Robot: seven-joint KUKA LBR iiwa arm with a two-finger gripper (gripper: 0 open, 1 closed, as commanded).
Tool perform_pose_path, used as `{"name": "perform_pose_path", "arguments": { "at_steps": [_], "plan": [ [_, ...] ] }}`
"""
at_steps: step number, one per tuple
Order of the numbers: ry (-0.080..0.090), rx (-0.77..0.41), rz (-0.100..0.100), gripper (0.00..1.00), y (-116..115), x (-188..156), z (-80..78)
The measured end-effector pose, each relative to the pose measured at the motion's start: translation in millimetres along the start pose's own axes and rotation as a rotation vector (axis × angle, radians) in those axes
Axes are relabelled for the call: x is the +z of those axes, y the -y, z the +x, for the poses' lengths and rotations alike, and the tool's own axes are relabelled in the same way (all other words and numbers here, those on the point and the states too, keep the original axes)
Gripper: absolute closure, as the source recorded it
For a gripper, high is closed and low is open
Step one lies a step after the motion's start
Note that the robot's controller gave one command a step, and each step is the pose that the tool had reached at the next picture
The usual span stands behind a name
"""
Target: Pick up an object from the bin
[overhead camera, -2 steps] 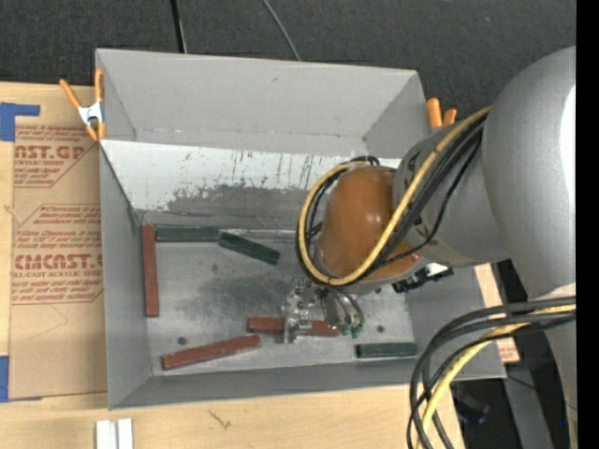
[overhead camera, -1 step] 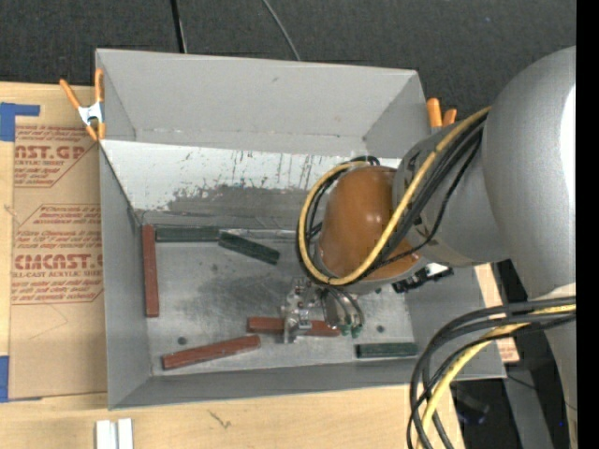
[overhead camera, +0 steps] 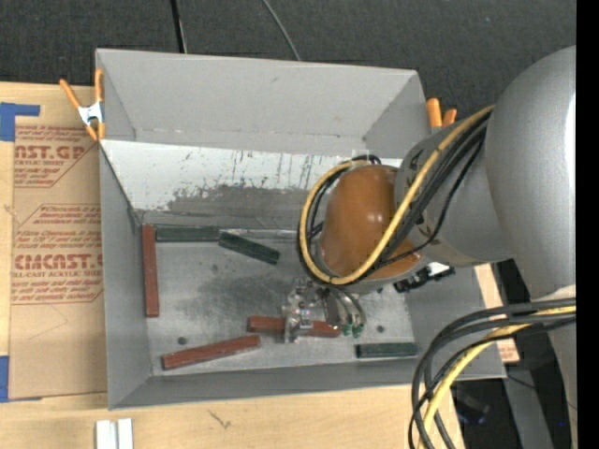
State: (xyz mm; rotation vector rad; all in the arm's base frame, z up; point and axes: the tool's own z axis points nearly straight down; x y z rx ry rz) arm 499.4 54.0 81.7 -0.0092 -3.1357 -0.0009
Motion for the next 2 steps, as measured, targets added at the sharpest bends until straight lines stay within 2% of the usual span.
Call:
{"name": "perform_pose_path", "arguments": {
  "at_steps": [1,2],
  "plan": [
    [0.013,-0.183,0.001,1.0,-10.9,-19.1,-54.8],
    [0.004,-0.229,0.001,1.0,1.1,-217.3,-34.8]
  ]
}}
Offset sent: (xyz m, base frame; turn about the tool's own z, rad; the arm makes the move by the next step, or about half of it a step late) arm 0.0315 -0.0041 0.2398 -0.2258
